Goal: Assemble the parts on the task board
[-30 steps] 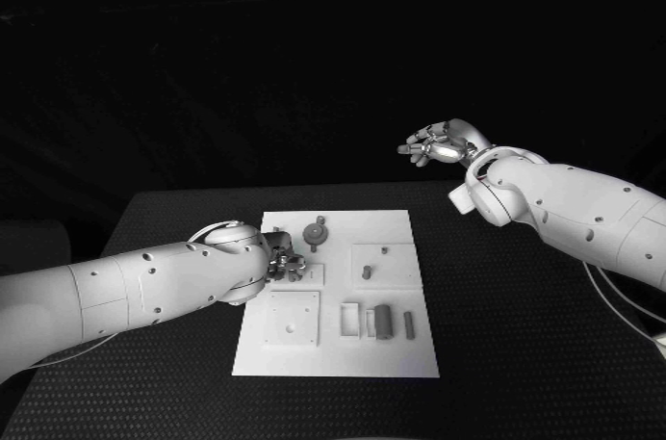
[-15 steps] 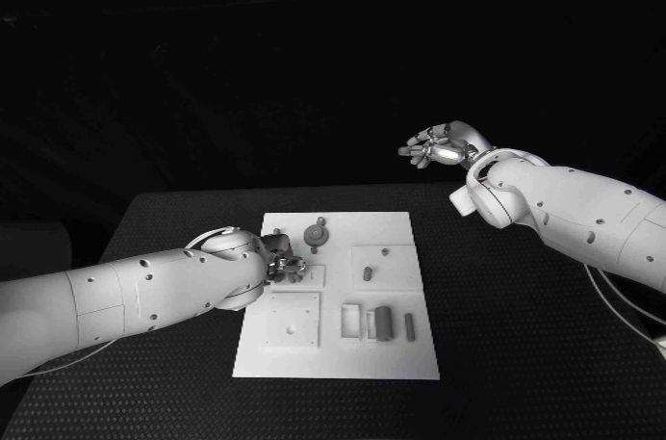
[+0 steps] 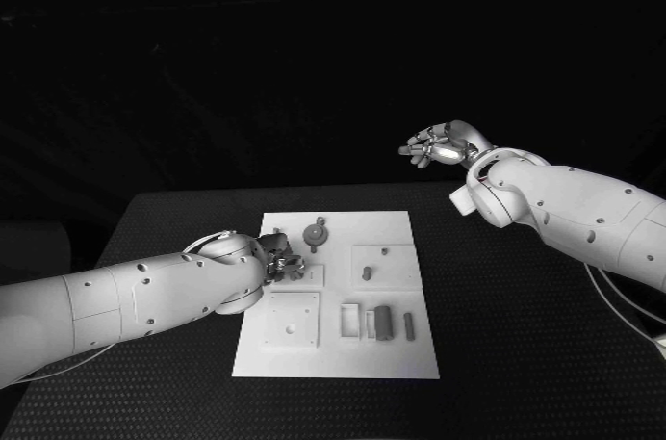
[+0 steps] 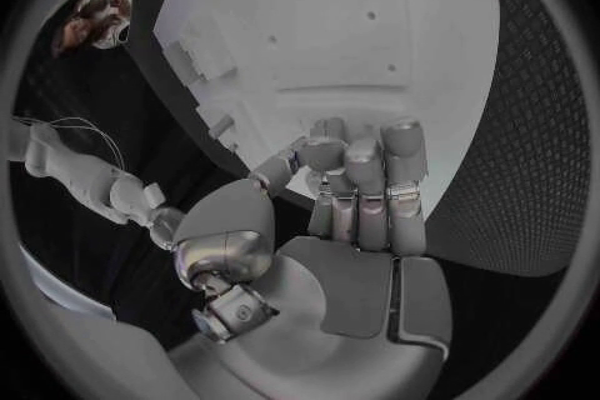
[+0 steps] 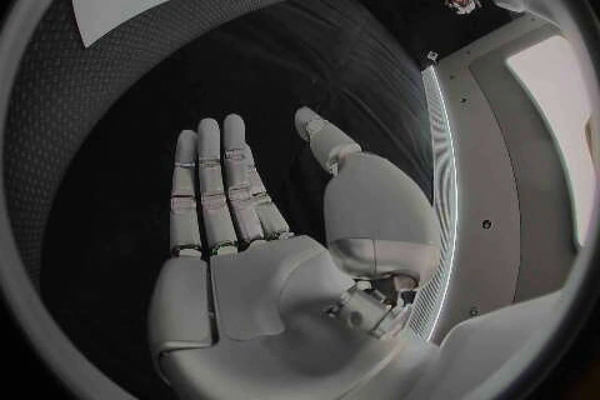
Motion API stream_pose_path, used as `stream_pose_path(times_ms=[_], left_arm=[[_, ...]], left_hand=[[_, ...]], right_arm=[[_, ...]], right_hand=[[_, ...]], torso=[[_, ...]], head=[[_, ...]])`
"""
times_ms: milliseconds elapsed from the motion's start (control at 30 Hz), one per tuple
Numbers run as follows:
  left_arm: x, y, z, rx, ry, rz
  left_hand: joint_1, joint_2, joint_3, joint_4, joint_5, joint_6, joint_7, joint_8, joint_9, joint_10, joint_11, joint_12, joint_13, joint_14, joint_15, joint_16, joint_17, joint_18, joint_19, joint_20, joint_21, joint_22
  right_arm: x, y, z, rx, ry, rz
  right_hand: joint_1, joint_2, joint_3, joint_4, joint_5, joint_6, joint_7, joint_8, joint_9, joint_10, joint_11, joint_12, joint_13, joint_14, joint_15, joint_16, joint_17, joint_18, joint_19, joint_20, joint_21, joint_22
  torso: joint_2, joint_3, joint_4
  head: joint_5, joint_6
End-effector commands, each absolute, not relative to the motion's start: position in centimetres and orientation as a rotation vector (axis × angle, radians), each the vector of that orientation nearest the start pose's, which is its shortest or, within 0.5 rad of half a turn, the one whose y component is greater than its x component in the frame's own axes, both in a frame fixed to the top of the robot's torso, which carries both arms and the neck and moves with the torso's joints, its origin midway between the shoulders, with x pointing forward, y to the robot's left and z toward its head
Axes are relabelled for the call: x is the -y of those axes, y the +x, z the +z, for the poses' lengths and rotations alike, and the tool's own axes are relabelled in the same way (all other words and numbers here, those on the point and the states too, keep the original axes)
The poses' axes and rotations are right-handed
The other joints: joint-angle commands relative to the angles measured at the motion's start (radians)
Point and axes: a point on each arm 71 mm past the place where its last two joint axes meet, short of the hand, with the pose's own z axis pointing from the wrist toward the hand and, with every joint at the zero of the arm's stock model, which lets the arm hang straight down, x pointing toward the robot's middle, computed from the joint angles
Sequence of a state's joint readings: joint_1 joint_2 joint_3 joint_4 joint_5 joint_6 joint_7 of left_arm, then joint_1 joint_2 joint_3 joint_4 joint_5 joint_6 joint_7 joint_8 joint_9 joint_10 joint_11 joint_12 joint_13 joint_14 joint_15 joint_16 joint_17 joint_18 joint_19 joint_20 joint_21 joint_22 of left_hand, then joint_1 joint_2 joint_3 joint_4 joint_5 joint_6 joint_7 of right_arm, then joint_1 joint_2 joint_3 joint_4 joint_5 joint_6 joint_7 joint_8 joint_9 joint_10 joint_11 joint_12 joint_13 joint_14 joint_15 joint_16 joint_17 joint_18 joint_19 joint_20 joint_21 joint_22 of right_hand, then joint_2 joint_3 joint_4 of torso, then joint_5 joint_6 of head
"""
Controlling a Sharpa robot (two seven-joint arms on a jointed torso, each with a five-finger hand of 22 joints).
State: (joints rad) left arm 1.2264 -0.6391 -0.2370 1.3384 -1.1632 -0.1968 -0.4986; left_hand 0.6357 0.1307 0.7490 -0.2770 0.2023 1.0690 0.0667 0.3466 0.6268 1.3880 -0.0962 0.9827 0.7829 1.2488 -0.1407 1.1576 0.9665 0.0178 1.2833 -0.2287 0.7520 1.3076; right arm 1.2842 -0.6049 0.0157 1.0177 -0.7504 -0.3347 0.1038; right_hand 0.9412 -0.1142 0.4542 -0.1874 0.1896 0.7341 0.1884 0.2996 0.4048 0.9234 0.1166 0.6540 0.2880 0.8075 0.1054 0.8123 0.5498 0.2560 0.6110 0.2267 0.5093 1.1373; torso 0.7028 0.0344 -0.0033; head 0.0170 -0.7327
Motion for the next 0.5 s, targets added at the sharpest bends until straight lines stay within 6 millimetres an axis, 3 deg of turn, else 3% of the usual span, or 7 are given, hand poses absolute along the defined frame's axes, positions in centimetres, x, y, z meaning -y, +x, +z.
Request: stream_pose_path(times_ms=[33, 500], left_arm=[[-17.87, 49.34, -27.16, -2.094, -0.204, -0.322], [-18.17, 49.53, -27.68, -2.161, -0.177, -0.269]], left_hand=[[0.013, 0.024, 0.005, -0.001, 0.0, 0.098, -0.052, 0.002, 0.001, -0.004, -0.002, 0.005, -0.001, 0.0, -0.006, 0.004, -0.002, 0.056, 0.002, -0.001, 0.006, 0.018], [0.011, 0.024, 0.005, -0.002, -0.006, 0.097, -0.052, 0.0, 0.0, -0.004, -0.002, 0.005, -0.002, 0.0, -0.007, 0.004, -0.004, 0.056, 0.003, -0.002, 0.005, 0.017]], right_arm=[[23.69, 58.91, -14.6, -1.514, 0.528, 0.902], [23.74, 58.92, -14.61, -1.515, 0.529, 0.901]], right_hand=[[-0.002, 0.003, 0.0, 0.004, 0.0, 0.016, 0.033, 0.004, -0.001, -0.107, 0.037, -0.002, -0.001, -0.003, 0.006, -0.007, 0.001, -0.012, -0.007, -0.001, -0.007, 0.001], [-0.003, 0.003, 0.0, 0.005, 0.0, 0.016, 0.033, 0.004, -0.001, -0.107, 0.037, -0.002, -0.002, -0.003, 0.006, -0.007, 0.002, -0.012, -0.007, -0.001, -0.007, 0.002]], torso=[[0.0, -0.0003, -0.0005], [0.0, -0.0007, 0.0]], head=[[0.001, 0.0], [0.001, 0.0]])
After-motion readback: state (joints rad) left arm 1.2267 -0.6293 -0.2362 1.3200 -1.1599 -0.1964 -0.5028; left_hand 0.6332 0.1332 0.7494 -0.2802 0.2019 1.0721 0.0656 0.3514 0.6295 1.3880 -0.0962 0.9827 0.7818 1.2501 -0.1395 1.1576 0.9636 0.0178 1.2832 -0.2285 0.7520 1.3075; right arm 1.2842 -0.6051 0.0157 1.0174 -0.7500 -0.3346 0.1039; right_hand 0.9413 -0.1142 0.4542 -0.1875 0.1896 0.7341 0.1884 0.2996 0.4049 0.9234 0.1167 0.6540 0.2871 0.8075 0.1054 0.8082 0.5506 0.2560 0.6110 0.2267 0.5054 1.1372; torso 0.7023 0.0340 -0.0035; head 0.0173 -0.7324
